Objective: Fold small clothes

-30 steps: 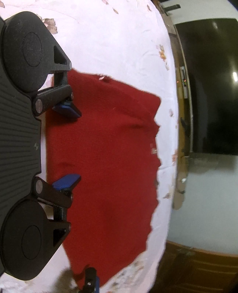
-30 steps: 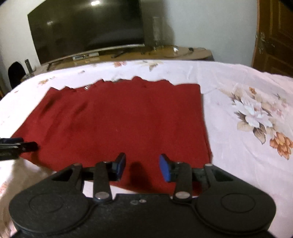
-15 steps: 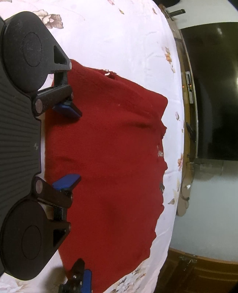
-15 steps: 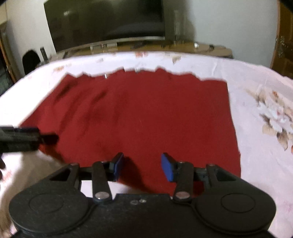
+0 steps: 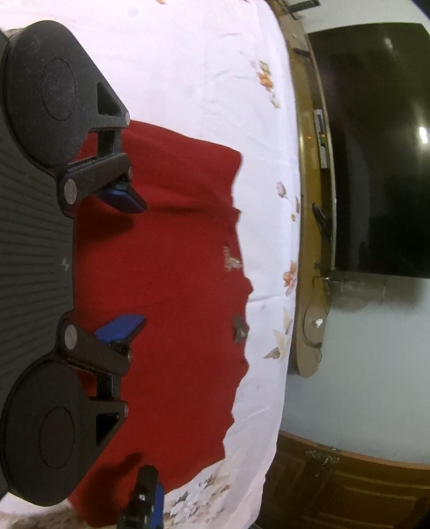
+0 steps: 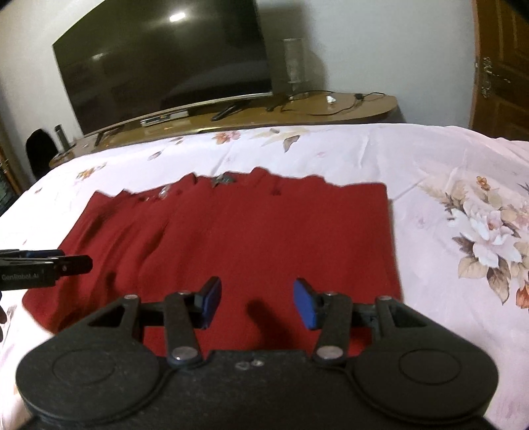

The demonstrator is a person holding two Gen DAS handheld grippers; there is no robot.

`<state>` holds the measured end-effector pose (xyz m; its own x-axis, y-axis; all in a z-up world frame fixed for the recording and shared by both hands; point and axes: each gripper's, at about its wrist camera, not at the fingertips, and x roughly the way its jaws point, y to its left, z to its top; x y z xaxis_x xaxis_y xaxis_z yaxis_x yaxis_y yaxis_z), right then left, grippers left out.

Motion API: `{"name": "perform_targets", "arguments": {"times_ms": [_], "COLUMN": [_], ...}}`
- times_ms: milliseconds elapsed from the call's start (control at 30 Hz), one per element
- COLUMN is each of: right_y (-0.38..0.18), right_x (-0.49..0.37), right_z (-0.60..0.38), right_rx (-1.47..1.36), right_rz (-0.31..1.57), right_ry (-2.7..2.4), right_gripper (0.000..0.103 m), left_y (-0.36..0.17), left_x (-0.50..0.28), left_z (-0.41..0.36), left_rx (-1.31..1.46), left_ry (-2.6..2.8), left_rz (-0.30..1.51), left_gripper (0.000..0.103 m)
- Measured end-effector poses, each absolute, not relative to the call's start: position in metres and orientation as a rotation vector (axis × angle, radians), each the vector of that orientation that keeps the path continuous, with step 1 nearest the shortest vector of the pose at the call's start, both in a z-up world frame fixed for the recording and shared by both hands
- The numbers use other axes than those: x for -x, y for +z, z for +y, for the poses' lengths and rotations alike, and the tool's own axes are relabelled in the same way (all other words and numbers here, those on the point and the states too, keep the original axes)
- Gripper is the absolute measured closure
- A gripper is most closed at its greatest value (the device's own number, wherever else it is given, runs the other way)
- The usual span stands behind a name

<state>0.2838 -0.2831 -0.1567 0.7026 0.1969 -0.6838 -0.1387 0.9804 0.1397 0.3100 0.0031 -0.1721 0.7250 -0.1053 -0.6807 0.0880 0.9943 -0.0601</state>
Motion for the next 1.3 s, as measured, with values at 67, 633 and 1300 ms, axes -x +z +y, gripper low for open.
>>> {"name": "perform_targets", "arguments": {"times_ms": [67, 633, 1300], "right_y": [-0.154, -0.188, -0.168], "right_x": [-0.293, -0.381, -0.351], "right_z": [-0.280, -0.278, -0.274], "right_rx": [-0.060, 0.036, -0.009], "right_rz": [0.759, 0.787, 0.748], "right_ry": [0.171, 0.068, 0.106], "right_gripper": [0.053, 0.049, 0.044], "left_y": [-0.173, -0.208, -0.178], "left_x": [-0.323, -0.390, -0.347], "left_z": [0.003, 0.014, 0.037], "left_rx": [0.021, -0.013, -0.022], "left_ry": [-0.104, -0.070, -0.060], "left_rz": [0.750, 0.770, 0.733], "left_gripper": [0.036, 0.036, 0.035]}}
